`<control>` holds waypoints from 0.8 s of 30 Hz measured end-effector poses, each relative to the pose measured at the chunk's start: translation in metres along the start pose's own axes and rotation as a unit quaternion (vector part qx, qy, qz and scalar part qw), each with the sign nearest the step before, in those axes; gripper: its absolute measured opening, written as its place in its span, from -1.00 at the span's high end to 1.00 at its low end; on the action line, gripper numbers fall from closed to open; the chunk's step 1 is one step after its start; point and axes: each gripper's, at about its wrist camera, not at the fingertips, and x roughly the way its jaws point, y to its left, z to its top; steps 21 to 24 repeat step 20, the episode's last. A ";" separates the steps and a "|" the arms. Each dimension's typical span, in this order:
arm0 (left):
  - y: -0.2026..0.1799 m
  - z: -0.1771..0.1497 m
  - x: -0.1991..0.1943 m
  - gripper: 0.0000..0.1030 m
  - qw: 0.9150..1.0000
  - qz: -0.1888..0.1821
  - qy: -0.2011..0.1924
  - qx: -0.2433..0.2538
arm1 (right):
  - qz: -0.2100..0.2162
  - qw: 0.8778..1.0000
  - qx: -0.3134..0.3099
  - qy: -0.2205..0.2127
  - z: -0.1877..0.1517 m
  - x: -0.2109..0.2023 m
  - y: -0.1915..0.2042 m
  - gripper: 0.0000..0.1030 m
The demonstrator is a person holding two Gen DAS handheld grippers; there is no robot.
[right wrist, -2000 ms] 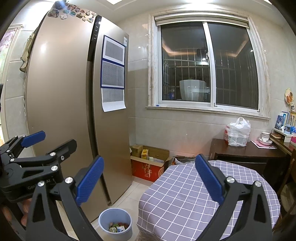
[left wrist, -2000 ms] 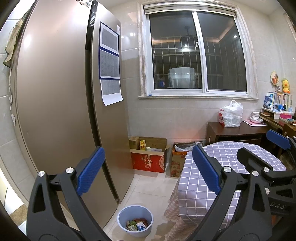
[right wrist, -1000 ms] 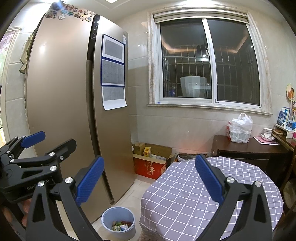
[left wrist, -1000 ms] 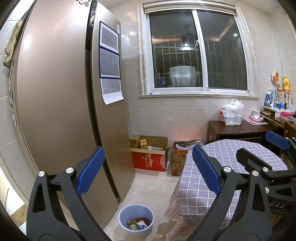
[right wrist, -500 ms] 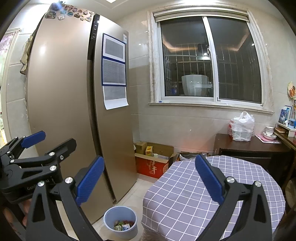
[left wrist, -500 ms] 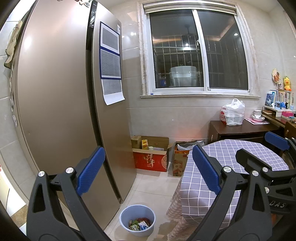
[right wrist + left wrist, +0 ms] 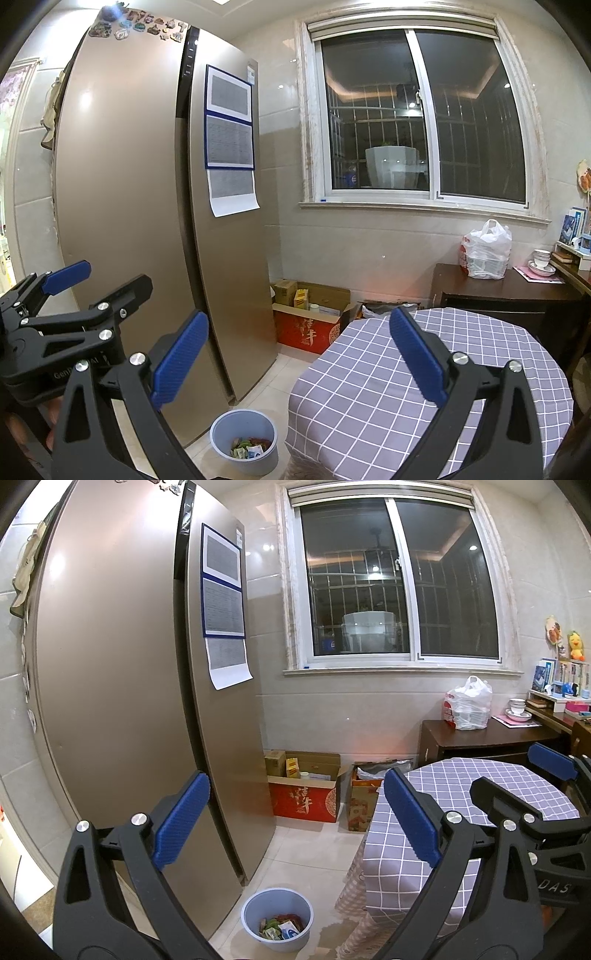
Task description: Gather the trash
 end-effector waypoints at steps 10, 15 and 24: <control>0.002 -0.003 0.009 -0.82 1.000 -0.001 0.013 0.006 | 0.013 1.000 0.007 0.012 -0.001 0.008 -0.011 -0.88; -0.007 -0.006 0.023 -0.82 0.999 -0.009 0.033 0.016 | 0.015 0.999 0.021 0.025 -0.008 0.020 -0.027 -0.88; -0.031 -0.010 0.053 -0.82 0.997 -0.018 0.065 0.029 | 0.003 0.998 0.054 0.045 -0.021 0.038 -0.064 -0.88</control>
